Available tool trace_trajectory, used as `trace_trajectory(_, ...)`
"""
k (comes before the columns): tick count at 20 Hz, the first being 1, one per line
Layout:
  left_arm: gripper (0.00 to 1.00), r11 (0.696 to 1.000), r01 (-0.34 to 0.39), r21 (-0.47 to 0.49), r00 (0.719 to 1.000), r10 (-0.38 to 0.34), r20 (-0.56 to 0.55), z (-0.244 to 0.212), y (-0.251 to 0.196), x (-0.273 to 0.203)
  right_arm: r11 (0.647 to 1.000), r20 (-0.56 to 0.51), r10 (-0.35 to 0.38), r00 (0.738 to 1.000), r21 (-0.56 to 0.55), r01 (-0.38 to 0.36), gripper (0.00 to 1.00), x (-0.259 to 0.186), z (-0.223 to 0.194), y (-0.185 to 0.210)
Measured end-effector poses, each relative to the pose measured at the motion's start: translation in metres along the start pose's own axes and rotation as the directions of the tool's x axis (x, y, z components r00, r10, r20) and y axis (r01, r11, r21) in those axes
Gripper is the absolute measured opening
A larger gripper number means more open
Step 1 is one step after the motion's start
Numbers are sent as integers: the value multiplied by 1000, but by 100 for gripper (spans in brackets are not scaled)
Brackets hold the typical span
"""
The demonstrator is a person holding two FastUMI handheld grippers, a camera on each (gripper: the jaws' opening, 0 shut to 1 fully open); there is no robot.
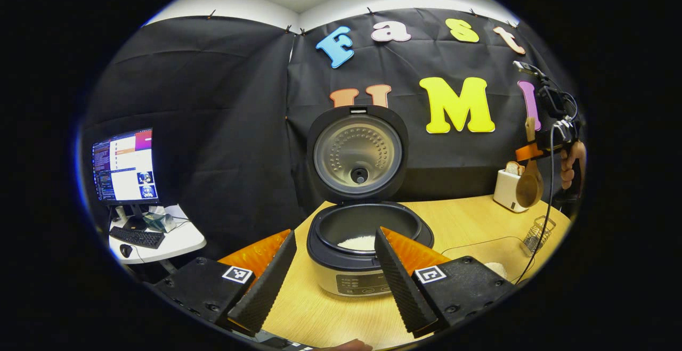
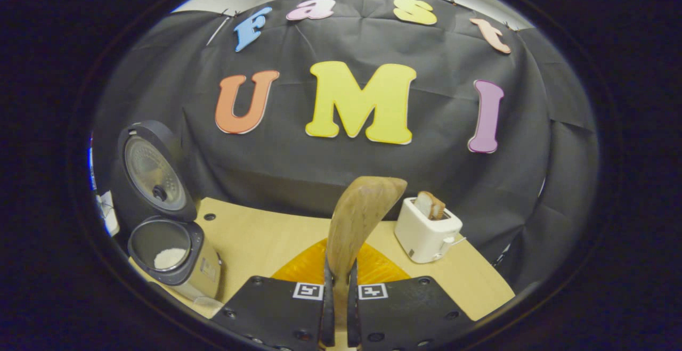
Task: Close the left gripper, press the button to open the rice cooker; take a wooden spoon from the chopstick holder with the right hand, scoop a spoonful of rice and pour it into the rice cooker, then put the wooden spoon back into the chopstick holder.
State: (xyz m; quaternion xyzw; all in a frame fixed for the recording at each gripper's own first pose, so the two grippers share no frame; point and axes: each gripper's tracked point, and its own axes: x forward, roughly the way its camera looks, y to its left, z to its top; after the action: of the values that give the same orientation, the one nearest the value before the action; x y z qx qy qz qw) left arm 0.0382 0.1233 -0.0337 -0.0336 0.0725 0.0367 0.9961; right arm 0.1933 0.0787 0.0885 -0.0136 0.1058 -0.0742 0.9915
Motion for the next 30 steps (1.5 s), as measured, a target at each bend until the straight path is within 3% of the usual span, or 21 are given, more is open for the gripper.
trace_trajectory(9, 94, 994, 87, -70, 996, -85, 30, 16, -24, -13, 995, 8, -97, 995, 38, 97, 9, -28, -62, -94)
trace_trajectory(18, 95, 989, 116, -97, 993, -112, 42, 21, -46, -20, 997, 57, -70, 996, 16, 69, 11, -21, -104, -108)
trace_trajectory(24, 95, 984, 137, -114, 989, -129, 67, 32, -67, -30, 995, 5, -9, 1000, 103, 8, 13, -11, -127, -108)
trace_trajectory(26, 95, 986, 121, -112, 990, -112, 85, 37, -66, -32, 992, -4, 2, 1000, 124, -1, 17, -5, -133, -112)
trace_trajectory(28, 95, 987, 113, -110, 990, -102, 99, 41, -68, -34, 991, 22, 9, 1000, 136, -11, 31, -4, -127, -120)
trace_trajectory(30, 95, 989, 105, -108, 989, -92, 111, 45, -70, -37, 991, 53, -7, 999, 134, 0, 35, -5, -121, -131)
